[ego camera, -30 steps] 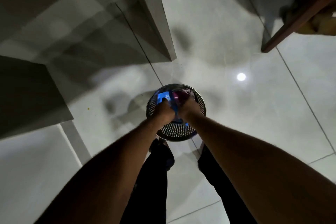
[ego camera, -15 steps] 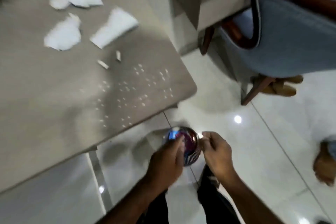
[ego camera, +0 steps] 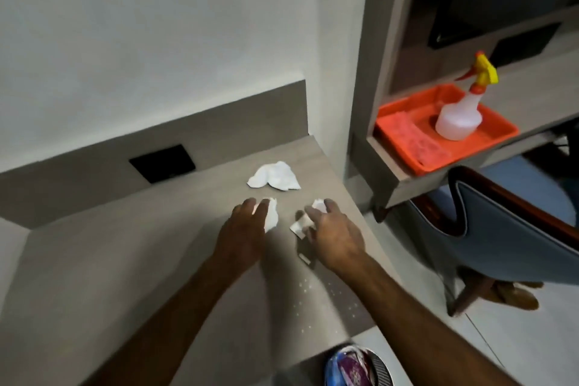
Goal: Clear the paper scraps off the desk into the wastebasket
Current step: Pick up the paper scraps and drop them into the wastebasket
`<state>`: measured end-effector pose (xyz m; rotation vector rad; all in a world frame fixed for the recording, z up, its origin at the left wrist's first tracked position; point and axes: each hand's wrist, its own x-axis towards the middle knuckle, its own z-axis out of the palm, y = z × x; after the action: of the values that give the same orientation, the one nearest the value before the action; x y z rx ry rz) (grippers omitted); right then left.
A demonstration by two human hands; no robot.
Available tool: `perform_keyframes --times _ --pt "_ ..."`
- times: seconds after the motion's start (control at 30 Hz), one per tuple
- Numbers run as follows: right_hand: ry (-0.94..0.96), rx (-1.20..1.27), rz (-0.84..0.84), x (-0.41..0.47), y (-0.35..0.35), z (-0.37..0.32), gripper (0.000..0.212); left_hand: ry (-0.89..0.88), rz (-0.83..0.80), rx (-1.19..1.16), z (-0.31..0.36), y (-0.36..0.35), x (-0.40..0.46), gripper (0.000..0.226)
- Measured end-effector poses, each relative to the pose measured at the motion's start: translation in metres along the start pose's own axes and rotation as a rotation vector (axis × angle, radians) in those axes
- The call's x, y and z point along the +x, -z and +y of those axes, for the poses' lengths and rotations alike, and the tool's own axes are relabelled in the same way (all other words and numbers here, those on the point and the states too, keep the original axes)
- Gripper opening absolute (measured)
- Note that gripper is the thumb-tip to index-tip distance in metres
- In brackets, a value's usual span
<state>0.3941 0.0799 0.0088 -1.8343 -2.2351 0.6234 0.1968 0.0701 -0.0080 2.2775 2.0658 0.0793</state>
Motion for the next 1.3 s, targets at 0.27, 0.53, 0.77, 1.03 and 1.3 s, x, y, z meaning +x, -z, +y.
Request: perform_keyframes --times 0.27,0.53,0.77,1.03,1.3 --pt "0.028 -0.456 -0.153 0.043 -0.040 -0.026 0.027 -0.247 -0.109 0.201 -0.013 0.006 0.080 0.020" --pt "0.008 -0.306 -0.035 0.045 -0.033 -0.011 0.027 -0.173 -0.283 0.081 0.005 0.010 0.131 0.037" --pt "-0.204 0.428 0.590 -0.050 0.012 0.102 0.015 -0.211 0.408 -0.192 0.083 0.015 0.007 0.015" --pt "-0.767 0.824 0.618 -0.229 -0.129 0.215 0.029 -0.294 -0.039 -0.494 0.242 -0.131 -0.199 0.016" --pt "-0.936 0.800 0.026 -0.259 -0.342 0.272 0.026 0.009 -0.639 -0.135 0.206 -0.394 -0.219 0.027"
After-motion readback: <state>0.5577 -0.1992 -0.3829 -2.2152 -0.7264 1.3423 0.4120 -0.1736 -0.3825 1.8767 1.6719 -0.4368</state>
